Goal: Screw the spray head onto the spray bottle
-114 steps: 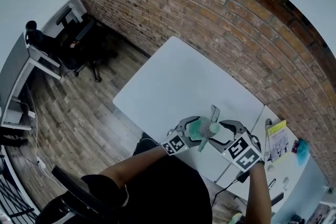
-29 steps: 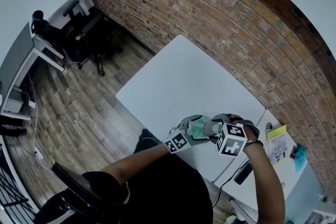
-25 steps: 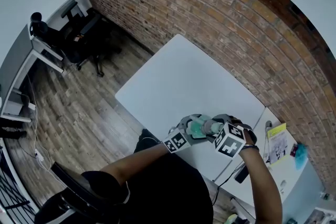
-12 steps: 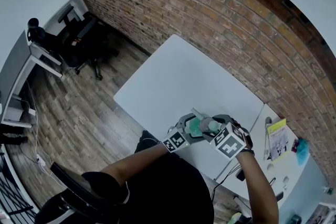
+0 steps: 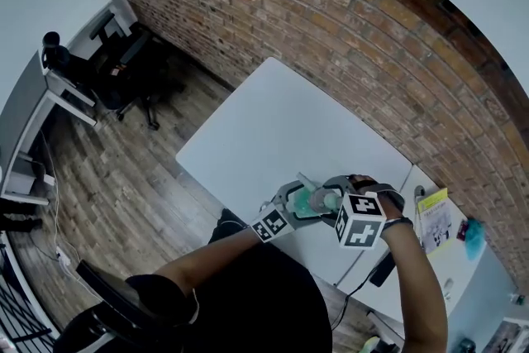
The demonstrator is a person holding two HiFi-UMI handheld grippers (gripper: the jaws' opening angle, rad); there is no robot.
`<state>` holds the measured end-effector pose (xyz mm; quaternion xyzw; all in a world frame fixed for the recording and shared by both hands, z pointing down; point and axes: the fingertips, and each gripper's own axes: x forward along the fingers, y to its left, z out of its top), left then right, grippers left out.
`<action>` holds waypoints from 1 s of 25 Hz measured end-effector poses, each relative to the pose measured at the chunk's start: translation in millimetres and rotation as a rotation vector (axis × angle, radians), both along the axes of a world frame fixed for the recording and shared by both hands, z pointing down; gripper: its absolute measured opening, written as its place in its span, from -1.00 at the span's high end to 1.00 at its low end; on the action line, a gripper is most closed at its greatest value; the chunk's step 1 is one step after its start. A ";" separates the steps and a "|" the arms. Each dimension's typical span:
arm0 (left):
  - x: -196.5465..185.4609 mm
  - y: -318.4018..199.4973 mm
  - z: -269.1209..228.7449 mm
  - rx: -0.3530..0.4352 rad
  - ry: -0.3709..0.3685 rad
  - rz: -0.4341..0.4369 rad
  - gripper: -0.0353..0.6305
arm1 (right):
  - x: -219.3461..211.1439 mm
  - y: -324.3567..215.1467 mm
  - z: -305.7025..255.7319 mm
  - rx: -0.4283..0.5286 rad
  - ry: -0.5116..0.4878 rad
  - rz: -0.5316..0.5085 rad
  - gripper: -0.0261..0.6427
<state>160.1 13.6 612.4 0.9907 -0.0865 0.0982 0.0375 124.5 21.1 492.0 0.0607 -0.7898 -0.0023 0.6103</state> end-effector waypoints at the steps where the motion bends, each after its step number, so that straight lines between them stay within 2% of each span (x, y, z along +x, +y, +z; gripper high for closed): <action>1: -3.7 1.5 0.2 -0.002 -0.002 -0.001 -0.54 | -3.3 1.1 5.6 -0.011 0.026 -0.031 0.12; 6: -12.3 -2.2 1.5 0.002 -0.009 -0.019 -0.55 | -11.1 -6.1 24.3 -0.004 0.111 -0.130 0.13; 10: -8.3 -4.1 2.3 0.007 -0.013 -0.020 -0.55 | -7.7 -7.5 26.3 -0.029 0.101 -0.083 0.13; 14: -5.1 -4.4 3.4 0.006 -0.018 -0.021 -0.55 | -5.6 -11.2 26.0 -0.061 0.039 0.080 0.13; 23: 8.7 0.1 3.4 -0.008 0.000 -0.010 -0.54 | 12.8 -19.1 22.0 -0.082 -0.120 0.597 0.13; 25: 7.1 -0.6 2.4 -0.005 0.000 -0.009 -0.54 | 11.9 -21.4 20.0 -0.092 -0.158 0.664 0.13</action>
